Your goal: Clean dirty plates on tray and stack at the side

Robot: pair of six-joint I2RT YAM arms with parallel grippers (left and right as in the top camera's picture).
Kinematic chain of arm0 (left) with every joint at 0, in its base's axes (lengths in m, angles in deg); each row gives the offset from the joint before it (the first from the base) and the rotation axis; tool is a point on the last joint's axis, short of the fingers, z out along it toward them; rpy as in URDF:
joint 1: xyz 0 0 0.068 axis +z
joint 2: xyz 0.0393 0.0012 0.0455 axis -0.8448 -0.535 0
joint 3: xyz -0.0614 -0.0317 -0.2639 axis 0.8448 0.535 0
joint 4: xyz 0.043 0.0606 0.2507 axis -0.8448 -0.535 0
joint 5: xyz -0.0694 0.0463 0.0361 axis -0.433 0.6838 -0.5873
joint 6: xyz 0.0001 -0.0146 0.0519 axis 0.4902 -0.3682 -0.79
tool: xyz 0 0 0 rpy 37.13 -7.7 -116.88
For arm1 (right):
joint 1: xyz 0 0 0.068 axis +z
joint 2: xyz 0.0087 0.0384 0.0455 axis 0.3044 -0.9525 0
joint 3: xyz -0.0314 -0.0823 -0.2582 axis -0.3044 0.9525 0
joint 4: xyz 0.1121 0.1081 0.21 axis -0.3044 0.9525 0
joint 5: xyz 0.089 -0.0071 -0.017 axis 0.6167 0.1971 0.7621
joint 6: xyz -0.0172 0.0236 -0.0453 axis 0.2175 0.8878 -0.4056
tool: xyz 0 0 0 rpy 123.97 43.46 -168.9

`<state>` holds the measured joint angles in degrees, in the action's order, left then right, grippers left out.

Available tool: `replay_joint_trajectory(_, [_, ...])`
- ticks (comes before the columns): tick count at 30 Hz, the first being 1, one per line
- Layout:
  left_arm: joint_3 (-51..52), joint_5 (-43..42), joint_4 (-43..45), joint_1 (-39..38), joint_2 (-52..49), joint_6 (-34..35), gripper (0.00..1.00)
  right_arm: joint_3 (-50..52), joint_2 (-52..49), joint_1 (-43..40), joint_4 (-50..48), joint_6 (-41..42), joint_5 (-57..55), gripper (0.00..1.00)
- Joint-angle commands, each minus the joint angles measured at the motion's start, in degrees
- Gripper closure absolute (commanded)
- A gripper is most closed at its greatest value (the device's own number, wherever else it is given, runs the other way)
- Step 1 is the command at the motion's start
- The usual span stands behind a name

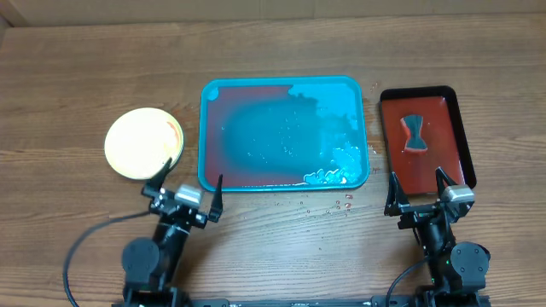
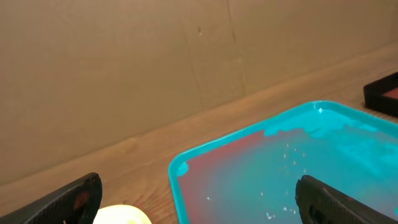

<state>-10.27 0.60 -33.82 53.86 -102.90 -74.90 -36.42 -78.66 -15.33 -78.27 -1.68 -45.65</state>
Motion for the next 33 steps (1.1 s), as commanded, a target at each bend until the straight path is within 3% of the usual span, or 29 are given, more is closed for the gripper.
replay_joint_trajectory(1, [4.0, 0.7, -1.2, -0.2, 5.0, -2.8, 0.0, 0.6, 0.5, 0.4, -0.3, 0.2, -0.3, 0.0])
replay_joint_trajectory(10, [4.0, 1.5, -13.2, 1.8, 11.7, -3.7, 0.0, 0.6, 0.5, 0.4, -0.3, 0.2, -0.3, 0.0])
replay_joint_trajectory(33, [4.0, 1.6, -12.9, 1.9, 13.9, -3.6, 0.0, 0.6, 0.5, 0.4, -0.3, 0.2, -0.3, 0.0])
